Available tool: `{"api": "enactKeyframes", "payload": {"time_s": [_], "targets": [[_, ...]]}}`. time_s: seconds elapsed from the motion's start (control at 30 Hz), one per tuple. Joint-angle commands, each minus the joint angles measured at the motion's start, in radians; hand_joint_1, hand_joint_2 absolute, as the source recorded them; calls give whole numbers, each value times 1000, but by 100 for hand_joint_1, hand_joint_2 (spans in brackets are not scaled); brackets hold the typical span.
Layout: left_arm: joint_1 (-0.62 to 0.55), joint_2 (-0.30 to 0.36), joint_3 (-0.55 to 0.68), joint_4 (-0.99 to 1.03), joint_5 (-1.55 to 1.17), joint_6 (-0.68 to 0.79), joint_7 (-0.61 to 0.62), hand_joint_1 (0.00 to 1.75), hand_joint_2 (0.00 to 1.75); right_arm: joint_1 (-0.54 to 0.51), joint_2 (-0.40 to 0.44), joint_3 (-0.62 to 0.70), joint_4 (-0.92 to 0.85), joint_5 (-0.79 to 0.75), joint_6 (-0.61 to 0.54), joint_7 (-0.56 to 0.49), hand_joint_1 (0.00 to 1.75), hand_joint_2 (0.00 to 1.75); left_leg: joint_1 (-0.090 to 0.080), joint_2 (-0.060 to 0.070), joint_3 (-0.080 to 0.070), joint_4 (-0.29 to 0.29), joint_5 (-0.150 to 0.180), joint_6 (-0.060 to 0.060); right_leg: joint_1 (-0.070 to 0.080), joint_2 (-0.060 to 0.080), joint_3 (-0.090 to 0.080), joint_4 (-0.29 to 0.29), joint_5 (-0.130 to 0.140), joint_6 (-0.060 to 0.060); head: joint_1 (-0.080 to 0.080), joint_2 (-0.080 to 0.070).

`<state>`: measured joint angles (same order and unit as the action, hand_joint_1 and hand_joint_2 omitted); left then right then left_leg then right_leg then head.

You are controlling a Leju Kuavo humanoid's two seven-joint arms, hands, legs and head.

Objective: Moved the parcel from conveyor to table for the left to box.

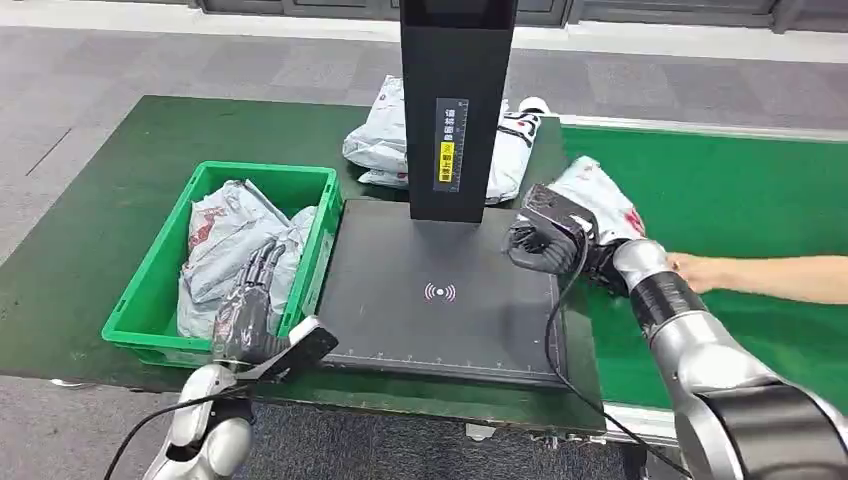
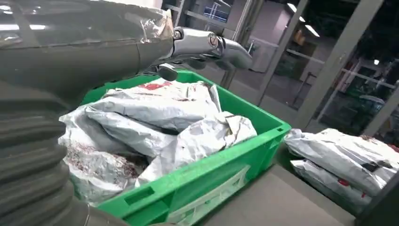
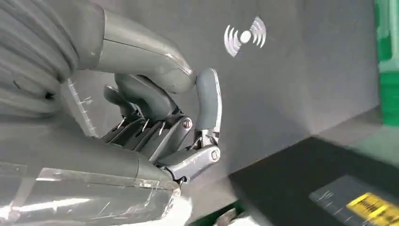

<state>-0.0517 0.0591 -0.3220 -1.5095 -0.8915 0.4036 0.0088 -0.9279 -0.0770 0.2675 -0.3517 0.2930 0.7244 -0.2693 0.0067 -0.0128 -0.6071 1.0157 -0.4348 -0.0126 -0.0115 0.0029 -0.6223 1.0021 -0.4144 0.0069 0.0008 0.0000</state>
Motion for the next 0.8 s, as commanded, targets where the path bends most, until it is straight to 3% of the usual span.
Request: {"api": "enactKeyframes", "payload": {"time_s": [0.03, 0.2, 0.23, 0.27, 0.63, 0.8], "targets": [[-11, 2, 32, 29, -3, -11, 7, 0, 175, -55, 46, 120, 17, -5, -3, 11, 175, 175, 0, 3, 1, 0, -1, 0, 0, 2, 0, 0, 0, -1, 0, 0], [-12, 1, 31, 29, -3, -11, 7, 0, 175, -56, 45, 125, 16, -5, -3, 10, 175, 175, -1, 3, 2, -1, -1, 0, 0, 2, 1, 0, 0, 0, 0, 0], [-14, 1, 31, 29, -3, -11, 7, 0, 175, -57, 50, 128, 16, -4, -8, 12, 47, 175, 0, 2, 1, 0, -1, 0, 0, 1, 0, 0, 0, 0, 0, 0], [-20, 1, 31, 31, -2, -11, 8, 0, 175, -63, 63, 135, 19, -3, -19, 23, 0, 175, -1, 3, 2, -1, -1, 0, -1, 2, 1, 0, -1, 0, 0, 0], [34, -6, 46, -11, -4, 2, 16, 0, 175, -24, 77, 182, 7, -39, -54, 36, 0, 175, 0, 4, 4, -2, -2, 0, 1, 2, 3, -1, -1, -1, 0, 0], [26, -9, 44, -5, -5, 3, 17, 0, 175, -40, 68, 171, 35, -109, -122, 125, 0, 175, 0, 2, 3, -1, -1, 0, 0, 1, 2, -1, -1, -1, 0, 0]]}}
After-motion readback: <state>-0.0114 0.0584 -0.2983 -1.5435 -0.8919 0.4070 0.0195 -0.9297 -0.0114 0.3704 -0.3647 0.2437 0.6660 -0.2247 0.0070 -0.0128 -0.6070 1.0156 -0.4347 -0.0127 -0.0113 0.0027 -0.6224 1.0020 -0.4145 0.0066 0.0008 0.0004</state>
